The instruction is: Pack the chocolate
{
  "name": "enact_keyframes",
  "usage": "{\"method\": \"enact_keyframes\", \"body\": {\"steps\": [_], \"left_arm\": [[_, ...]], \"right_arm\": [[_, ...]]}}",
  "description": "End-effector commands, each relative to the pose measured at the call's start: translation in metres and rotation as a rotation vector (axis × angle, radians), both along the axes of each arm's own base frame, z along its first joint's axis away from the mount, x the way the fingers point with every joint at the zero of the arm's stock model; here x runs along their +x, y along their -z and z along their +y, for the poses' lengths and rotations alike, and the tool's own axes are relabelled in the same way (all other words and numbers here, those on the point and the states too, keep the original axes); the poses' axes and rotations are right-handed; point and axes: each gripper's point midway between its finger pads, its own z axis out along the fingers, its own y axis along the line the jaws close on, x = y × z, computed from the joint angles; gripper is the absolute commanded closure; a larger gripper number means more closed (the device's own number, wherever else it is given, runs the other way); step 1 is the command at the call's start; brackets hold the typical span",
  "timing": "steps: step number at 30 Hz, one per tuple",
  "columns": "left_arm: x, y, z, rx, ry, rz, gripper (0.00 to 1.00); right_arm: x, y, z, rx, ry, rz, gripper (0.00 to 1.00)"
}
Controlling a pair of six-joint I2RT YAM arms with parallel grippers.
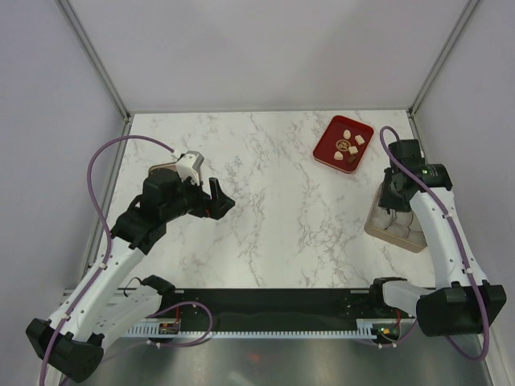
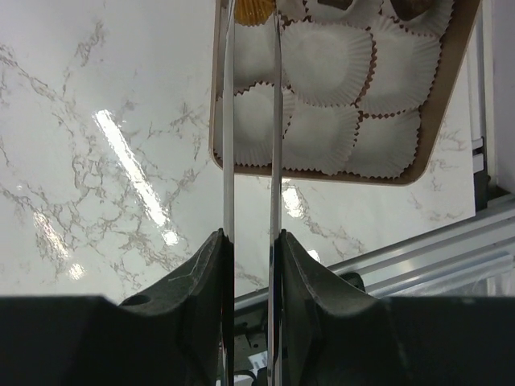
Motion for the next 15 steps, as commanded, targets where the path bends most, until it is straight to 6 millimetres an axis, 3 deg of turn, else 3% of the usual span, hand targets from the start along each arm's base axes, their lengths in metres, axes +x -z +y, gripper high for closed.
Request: {"method": "enact_keyframes", "body": {"steps": [1, 15], "left_arm": [[-0.0006, -0.0136, -0.0035, -0.022, 0.022, -0.047, 0.01], [0.0004, -0.0133, -0.0047, -0.024, 0.024, -0.046, 0.01]], "right_arm": [[-0.0038, 0.0061, 0.0067, 0.061, 0.038, -0.007, 0.67], [-0.0075, 0.0143, 0.0006, 0.057, 0.078, -0.005, 0.63]]}}
